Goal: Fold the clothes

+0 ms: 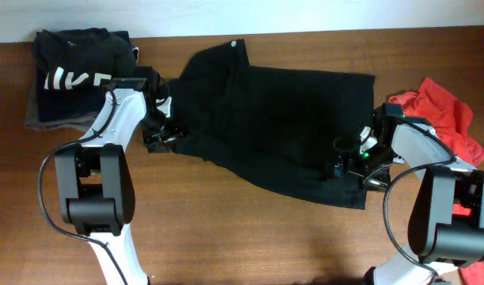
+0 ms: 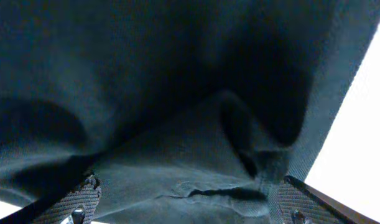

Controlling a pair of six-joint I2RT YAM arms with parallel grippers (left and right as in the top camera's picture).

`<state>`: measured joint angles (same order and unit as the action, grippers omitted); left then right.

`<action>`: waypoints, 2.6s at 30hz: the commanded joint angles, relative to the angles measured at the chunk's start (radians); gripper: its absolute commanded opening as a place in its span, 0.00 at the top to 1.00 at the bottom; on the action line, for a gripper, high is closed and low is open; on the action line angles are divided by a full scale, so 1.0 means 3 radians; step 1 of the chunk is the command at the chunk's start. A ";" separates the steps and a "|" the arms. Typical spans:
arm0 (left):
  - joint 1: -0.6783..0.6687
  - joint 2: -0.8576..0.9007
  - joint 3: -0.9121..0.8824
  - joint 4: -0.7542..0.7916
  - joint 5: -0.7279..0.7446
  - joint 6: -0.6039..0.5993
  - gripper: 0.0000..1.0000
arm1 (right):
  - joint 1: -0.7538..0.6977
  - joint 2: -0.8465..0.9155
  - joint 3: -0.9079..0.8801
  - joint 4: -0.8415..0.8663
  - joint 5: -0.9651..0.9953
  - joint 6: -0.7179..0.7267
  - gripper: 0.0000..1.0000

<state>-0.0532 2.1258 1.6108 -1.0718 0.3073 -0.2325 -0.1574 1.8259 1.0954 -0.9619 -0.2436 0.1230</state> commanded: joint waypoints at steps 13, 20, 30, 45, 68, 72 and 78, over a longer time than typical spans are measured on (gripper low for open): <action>-0.0010 -0.0043 -0.0019 0.0008 0.0050 -0.0019 0.27 | -0.0019 0.0000 -0.0050 0.0006 -0.0300 -0.0148 0.07; -0.0010 -0.0043 -0.0019 0.0009 0.0048 -0.0019 0.27 | -0.0019 0.0000 -0.0182 0.0132 -0.0298 -0.0149 0.07; -0.0010 -0.0043 -0.0018 -0.0008 0.0050 -0.0020 0.46 | -0.0019 -0.0001 -0.0156 0.0189 -0.0284 -0.0069 0.26; -0.0010 -0.0045 0.0139 -0.0231 0.0050 -0.0020 0.99 | -0.0022 -0.0008 0.0230 -0.0211 0.0005 0.0234 0.93; -0.0173 -0.0212 0.0708 -0.0159 0.0019 0.0058 0.99 | -0.0023 -0.0500 0.0273 0.0264 0.0167 0.0609 0.96; -0.0173 -0.0211 0.0702 0.0234 -0.0200 0.0058 0.99 | -0.0023 -0.0500 0.0273 0.0631 0.0268 0.0696 0.96; -0.0173 -0.0210 0.0698 0.0687 -0.0501 0.0121 0.99 | -0.0023 -0.0500 0.0273 0.0886 0.0912 0.0849 0.96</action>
<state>-0.1101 2.0979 1.7981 -0.9051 0.2447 -0.2241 -0.1577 1.6970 1.1572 -0.7113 -0.1303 0.3225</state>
